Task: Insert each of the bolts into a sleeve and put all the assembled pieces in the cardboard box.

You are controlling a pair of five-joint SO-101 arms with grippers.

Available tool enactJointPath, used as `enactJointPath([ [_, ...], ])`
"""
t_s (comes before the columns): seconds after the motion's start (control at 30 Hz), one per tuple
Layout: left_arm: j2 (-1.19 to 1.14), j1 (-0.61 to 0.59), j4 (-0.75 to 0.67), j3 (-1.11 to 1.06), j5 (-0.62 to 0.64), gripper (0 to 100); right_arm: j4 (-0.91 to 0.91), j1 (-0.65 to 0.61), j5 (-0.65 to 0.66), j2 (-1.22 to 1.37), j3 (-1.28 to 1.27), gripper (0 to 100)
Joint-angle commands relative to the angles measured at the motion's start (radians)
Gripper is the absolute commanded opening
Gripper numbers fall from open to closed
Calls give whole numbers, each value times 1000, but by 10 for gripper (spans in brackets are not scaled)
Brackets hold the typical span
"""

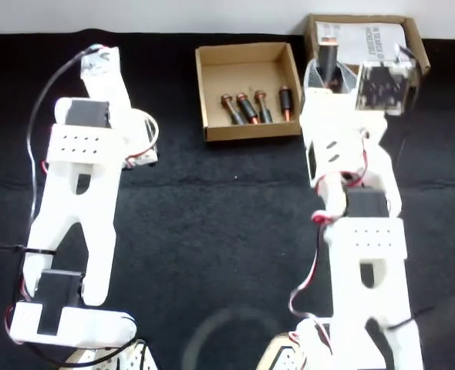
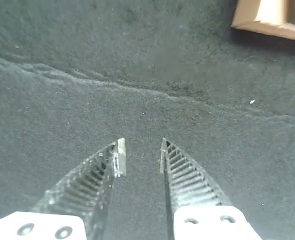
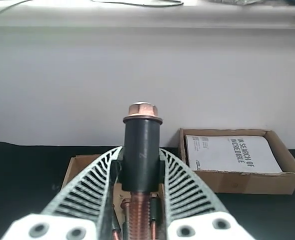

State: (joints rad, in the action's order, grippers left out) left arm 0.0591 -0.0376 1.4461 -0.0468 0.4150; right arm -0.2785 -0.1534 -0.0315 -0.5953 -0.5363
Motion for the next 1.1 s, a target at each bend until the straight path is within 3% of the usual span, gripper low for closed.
enactJointPath([
  [0.0,38,-12,-87,-87,3,127,-47,-24,11,94,174,8],
  [0.43,36,-12,-319,-308,-2,129,-168,-24,11,567,687,8],
  [0.73,38,-30,-700,-561,-2,129,-168,-50,11,900,967,8],
  [1.07,35,-28,-776,-582,-3,129,-170,-68,11,1159,1144,8],
])
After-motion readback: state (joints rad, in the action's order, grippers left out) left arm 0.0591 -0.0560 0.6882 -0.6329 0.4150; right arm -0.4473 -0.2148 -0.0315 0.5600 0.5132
